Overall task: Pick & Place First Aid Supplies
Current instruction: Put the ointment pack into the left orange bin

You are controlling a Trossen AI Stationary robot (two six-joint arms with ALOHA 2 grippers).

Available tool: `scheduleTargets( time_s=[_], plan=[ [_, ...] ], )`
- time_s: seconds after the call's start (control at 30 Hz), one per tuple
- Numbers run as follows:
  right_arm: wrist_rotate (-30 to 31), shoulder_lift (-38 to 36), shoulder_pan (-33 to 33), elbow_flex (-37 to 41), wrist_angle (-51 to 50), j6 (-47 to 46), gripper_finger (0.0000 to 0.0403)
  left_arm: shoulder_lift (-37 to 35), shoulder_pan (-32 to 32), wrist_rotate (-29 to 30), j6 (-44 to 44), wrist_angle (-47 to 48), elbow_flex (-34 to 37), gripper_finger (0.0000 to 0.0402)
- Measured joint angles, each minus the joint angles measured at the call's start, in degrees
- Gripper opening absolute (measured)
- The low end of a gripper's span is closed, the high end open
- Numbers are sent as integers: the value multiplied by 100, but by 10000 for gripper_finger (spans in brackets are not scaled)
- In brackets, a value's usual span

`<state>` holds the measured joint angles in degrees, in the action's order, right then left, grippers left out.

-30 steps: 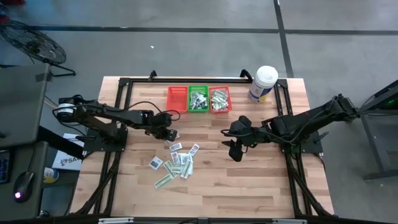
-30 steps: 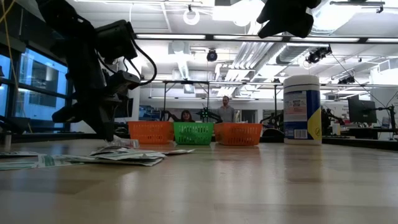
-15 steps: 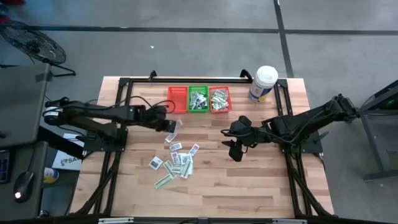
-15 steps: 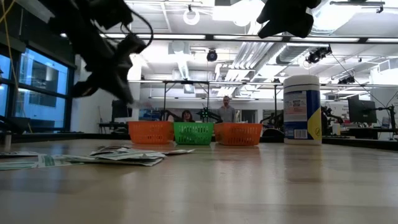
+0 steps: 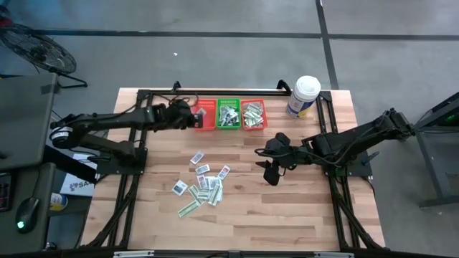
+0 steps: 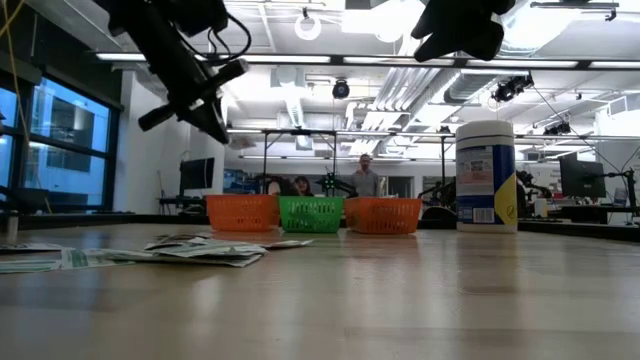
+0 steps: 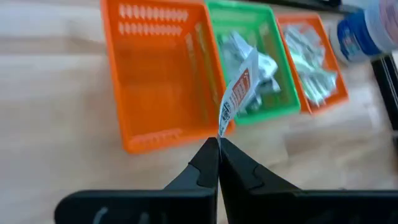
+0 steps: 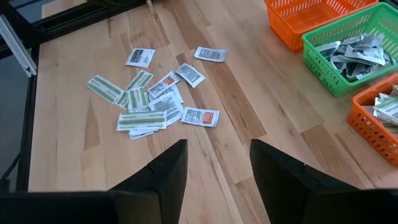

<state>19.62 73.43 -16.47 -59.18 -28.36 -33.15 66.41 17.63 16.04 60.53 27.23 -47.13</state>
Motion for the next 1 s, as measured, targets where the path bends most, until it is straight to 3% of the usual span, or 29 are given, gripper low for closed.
scheduleTargets(
  time_s=[0.37,1.0],
  plan=[
    [85,0,0,0,0,-2,168,554,1040,-548,-396,-318,-11,0],
    [52,0,0,0,-2,-48,168,1526,1237,-964,-331,-1059,-9,2]
  ],
)
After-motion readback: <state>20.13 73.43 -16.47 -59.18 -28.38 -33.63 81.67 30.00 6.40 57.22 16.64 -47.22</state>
